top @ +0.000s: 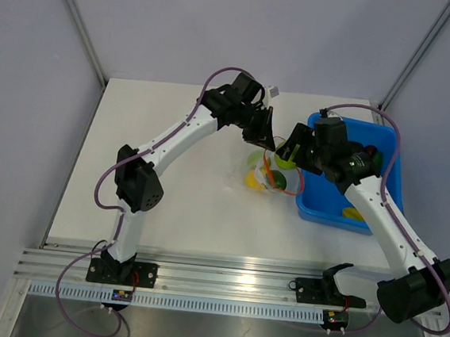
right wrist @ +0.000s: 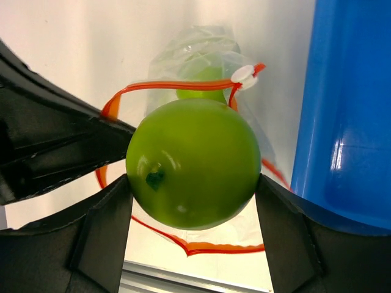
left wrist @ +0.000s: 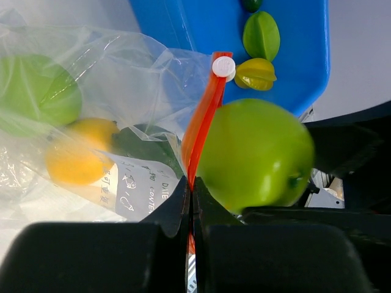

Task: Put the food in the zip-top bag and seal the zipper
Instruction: Place the fake fruit in the zipper food storage bag.

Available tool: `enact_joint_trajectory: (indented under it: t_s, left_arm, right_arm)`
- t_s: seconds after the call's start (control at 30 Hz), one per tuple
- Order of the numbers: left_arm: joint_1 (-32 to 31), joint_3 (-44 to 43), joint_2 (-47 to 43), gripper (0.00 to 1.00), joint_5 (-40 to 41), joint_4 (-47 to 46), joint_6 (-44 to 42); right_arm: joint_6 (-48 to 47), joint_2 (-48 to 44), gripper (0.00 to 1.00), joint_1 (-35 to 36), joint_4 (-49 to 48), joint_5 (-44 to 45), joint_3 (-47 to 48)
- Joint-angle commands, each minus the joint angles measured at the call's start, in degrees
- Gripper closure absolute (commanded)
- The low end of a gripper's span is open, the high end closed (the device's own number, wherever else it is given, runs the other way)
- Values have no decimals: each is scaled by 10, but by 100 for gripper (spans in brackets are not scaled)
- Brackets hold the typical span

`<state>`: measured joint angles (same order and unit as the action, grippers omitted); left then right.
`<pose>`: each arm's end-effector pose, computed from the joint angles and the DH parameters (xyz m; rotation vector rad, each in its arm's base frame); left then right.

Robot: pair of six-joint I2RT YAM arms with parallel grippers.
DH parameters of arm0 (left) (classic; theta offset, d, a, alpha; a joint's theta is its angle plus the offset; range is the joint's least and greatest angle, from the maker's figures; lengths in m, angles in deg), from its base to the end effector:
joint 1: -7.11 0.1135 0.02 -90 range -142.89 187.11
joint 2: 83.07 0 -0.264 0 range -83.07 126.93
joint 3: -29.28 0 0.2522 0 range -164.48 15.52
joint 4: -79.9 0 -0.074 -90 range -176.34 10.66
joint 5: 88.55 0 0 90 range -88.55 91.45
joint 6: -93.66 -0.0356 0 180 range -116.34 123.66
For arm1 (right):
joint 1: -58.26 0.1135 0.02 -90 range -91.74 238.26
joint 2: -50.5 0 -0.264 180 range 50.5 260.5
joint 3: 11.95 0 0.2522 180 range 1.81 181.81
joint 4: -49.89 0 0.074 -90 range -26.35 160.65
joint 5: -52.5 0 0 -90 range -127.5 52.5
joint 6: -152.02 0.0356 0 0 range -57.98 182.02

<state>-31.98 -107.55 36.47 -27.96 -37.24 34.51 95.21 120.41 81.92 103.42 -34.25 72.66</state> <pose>0.3495 -0.3064 0.3431 0.4560 2.5250 -1.1458 0.2377 0.1019 0.3567 0.2212 2.2790 0.4647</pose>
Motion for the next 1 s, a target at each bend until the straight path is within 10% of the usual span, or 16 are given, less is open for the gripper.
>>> enact_joint_trajectory:
  t_s: [0.0, 0.23, 0.5, 0.97]
  left_arm:
    - [2, -29, -22, 100, -26, -14, 2]
    - [6, -22, -39, 100, -37, -18, 11]
    - [11, -3, -55, 100, -71, -51, 35]
    - [23, 18, -72, 100, -72, -64, 45]
  right_arm:
    - [18, 19, 43, 14, -58, -17, -6]
    - [23, 31, 39, 21, -79, -11, -34]
    - [4, 42, 5, 31, -63, -25, -25]
    - [-16, -94, 21, 29, 29, 104, -39]
